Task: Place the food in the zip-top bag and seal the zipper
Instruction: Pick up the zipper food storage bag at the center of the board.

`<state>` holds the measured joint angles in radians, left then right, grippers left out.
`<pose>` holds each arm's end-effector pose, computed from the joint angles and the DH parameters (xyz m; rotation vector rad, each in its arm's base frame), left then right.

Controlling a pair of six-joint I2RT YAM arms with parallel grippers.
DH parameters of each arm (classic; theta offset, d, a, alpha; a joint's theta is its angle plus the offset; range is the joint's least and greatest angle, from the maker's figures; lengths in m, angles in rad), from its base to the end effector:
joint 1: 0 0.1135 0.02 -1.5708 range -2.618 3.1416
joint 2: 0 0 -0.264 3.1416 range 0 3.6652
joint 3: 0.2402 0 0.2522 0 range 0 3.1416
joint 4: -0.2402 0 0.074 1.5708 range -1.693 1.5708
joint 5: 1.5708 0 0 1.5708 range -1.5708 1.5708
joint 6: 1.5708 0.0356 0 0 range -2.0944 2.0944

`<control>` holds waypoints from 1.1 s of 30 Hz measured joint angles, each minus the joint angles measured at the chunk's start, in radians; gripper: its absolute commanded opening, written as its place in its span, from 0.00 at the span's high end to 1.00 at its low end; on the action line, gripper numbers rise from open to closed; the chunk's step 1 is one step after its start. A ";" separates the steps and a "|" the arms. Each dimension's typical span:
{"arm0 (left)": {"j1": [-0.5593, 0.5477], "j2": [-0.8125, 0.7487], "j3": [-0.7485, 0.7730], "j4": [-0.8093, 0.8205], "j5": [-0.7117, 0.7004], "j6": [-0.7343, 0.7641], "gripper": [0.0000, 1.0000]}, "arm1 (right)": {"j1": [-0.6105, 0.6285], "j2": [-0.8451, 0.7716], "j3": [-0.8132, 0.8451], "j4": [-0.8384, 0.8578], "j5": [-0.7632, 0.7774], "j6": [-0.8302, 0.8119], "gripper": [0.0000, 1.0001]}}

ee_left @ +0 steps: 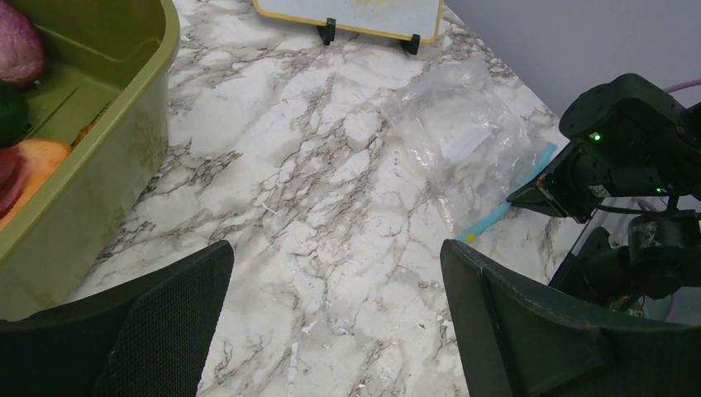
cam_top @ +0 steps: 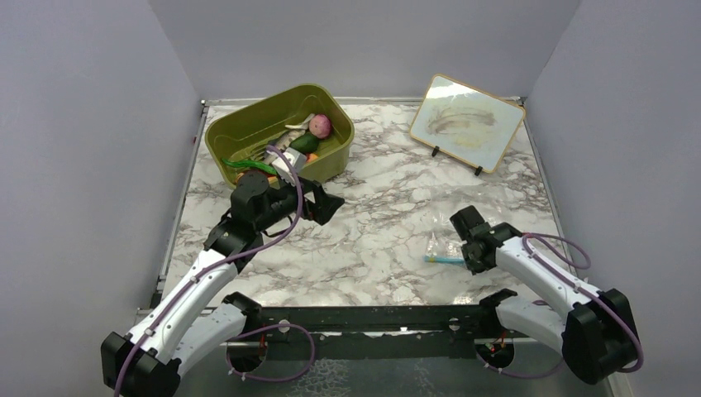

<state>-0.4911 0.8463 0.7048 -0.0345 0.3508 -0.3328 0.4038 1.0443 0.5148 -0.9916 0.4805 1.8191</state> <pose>0.1722 -0.1059 0.3172 0.4099 1.7781 -0.8986 0.1300 0.0376 0.1644 1.7545 2.0258 -0.2314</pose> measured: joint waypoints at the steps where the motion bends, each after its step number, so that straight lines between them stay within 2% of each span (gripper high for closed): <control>1: 0.000 -0.005 -0.002 -0.001 0.000 0.005 0.01 | 0.000 -0.011 0.000 0.002 0.005 -0.002 0.99; 10: 0.000 -0.027 -0.008 -0.017 -0.005 0.025 0.03 | 0.000 -0.176 -0.001 0.021 0.055 -0.118 0.99; 15: 0.000 -0.013 0.003 -0.071 -0.008 0.026 0.05 | 0.000 -0.321 0.000 0.084 0.070 -0.307 0.99; 21: 0.000 0.024 0.035 -0.119 0.003 0.025 0.05 | 0.000 -0.449 0.047 0.185 0.053 -0.612 0.99; 27: 0.000 0.057 0.101 -0.135 0.028 0.020 0.06 | 0.000 -0.479 0.139 0.340 -0.076 -0.909 0.99; 33: 0.000 0.123 0.156 -0.127 0.065 -0.032 0.09 | -0.002 -0.514 0.145 0.524 -0.386 -1.191 0.99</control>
<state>-0.4915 0.9691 0.8612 -0.1616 0.4160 -0.3645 0.4019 0.5301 0.6594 -0.4679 0.0940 0.6285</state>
